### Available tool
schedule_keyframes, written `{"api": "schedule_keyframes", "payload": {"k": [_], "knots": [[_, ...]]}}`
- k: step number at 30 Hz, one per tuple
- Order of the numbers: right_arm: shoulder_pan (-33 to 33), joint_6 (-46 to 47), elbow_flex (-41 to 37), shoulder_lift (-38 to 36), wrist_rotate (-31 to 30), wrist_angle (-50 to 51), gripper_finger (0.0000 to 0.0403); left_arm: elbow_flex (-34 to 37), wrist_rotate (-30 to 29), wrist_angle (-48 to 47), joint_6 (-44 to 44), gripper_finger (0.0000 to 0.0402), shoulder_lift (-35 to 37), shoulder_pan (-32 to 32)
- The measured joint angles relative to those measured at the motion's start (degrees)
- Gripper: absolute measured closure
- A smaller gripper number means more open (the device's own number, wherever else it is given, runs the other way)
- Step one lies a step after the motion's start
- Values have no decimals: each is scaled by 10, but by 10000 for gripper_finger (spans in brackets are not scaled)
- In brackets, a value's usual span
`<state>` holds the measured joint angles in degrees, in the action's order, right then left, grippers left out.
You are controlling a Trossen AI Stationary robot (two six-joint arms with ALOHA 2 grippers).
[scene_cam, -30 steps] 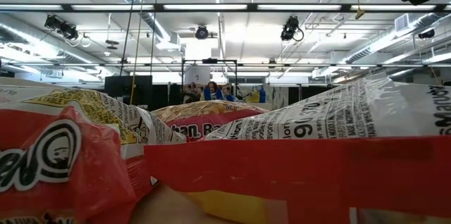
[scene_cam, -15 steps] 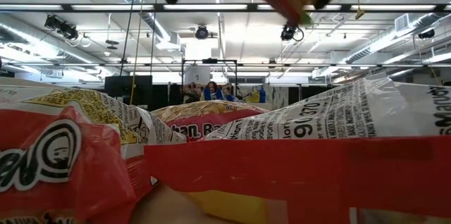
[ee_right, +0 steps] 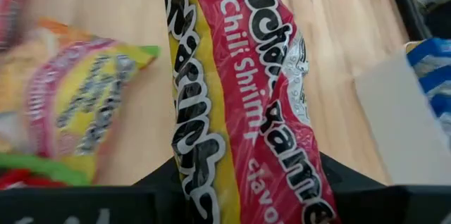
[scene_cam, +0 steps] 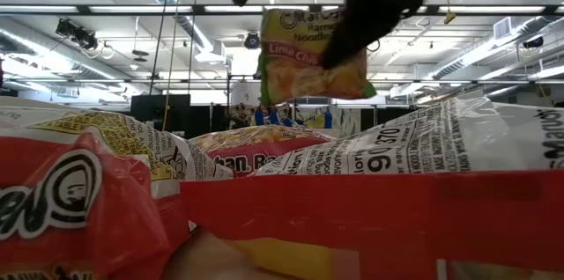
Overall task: Sort Maruchan noodles
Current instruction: Put the green noodle pack into the middle white bin
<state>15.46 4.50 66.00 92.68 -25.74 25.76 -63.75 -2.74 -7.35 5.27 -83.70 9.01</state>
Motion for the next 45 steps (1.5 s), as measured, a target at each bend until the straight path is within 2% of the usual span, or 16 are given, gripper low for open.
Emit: {"api": "schedule_keyframes", "payload": {"k": [3, 8, 13, 19, 21, 28, 31, 33, 38, 41, 45], "knots": [[-13, -11, 43, 19, -2, 29, 258, -46, -28, -76, -42, 138, -26, -5], [-27, -16, 55, 17, 19, 11, 254, -110, -31, -127, -71, 138, -78, -23], [-34, -6, 53, 7, 33, 12, 259, -138, -30, -161, -88, 138, -122, -44], [-32, 10, 54, 3, 37, 14, 256, -169, -26, -226, -100, 138, -135, -55], [-32, 13, 54, 2, 31, 13, 256, -174, -29, -221, -109, 142, -135, -55], [-31, 19, 53, 4, 31, -8, 252, -175, -16, -240, -159, 206, -136, -55], [-27, 38, 53, 4, 31, -2, 238, -175, -17, -240, -185, 240, -137, -55], [-23, 49, 54, 4, 33, 4, 221, -174, -15, -249, -193, 247, -137, -54], [4, 92, 56, -3, -1, 25, 172, -172, -44, -358, -176, 247, -122, -39], [35, 117, 56, -7, -26, 35, 155, -173, -73, -495, -135, 247, -97, -23], [70, 152, 56, -6, -45, 42, 154, -172, -118, -697, -21, 247, -52, -3]]}}
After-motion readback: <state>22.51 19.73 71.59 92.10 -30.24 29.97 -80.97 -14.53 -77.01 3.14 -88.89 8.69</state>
